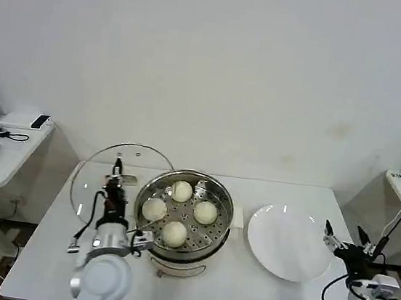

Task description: Take steamed baozi put them in steamer then cover it.

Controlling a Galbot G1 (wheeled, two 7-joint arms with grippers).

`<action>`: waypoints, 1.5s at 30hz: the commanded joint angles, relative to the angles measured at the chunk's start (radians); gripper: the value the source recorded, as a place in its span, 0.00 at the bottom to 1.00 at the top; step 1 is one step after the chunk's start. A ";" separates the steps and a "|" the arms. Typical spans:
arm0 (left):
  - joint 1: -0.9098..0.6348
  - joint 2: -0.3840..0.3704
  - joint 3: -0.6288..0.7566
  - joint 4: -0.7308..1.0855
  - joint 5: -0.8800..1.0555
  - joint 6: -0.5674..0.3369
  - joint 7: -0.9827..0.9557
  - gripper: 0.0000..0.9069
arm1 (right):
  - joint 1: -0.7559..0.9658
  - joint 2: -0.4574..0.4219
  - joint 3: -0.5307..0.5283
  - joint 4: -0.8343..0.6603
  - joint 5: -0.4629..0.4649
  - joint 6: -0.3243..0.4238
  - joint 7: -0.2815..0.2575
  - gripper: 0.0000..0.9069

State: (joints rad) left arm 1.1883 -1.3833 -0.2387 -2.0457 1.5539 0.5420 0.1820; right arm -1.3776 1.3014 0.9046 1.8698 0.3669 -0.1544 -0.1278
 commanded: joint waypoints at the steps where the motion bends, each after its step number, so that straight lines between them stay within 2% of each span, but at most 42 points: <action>1: -0.051 -0.042 0.151 0.041 0.070 0.038 0.048 0.00 | 0.011 0.009 0.019 -0.018 -0.010 -0.004 -0.002 1.00; 8: -0.075 -0.097 0.205 0.071 0.119 0.045 0.085 0.00 | 0.056 0.025 0.025 -0.062 -0.024 -0.005 -0.006 1.00; 18: -0.092 -0.132 0.228 0.134 0.118 0.060 0.106 0.00 | 0.071 0.019 0.037 -0.099 -0.026 0.007 -0.010 1.00; 28: -0.105 -0.154 0.231 0.179 0.121 0.063 0.098 0.00 | 0.093 0.008 0.029 -0.135 -0.032 0.019 -0.014 1.00; 45: -0.077 -0.163 0.261 0.148 0.132 0.069 0.141 0.00 | 0.107 0.007 0.019 -0.155 -0.042 0.022 -0.017 1.00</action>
State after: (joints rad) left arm 1.1090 -1.5405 0.0127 -1.9027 1.6809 0.6090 0.3108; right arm -1.2756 1.3089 0.9235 1.7216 0.3268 -0.1342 -0.1443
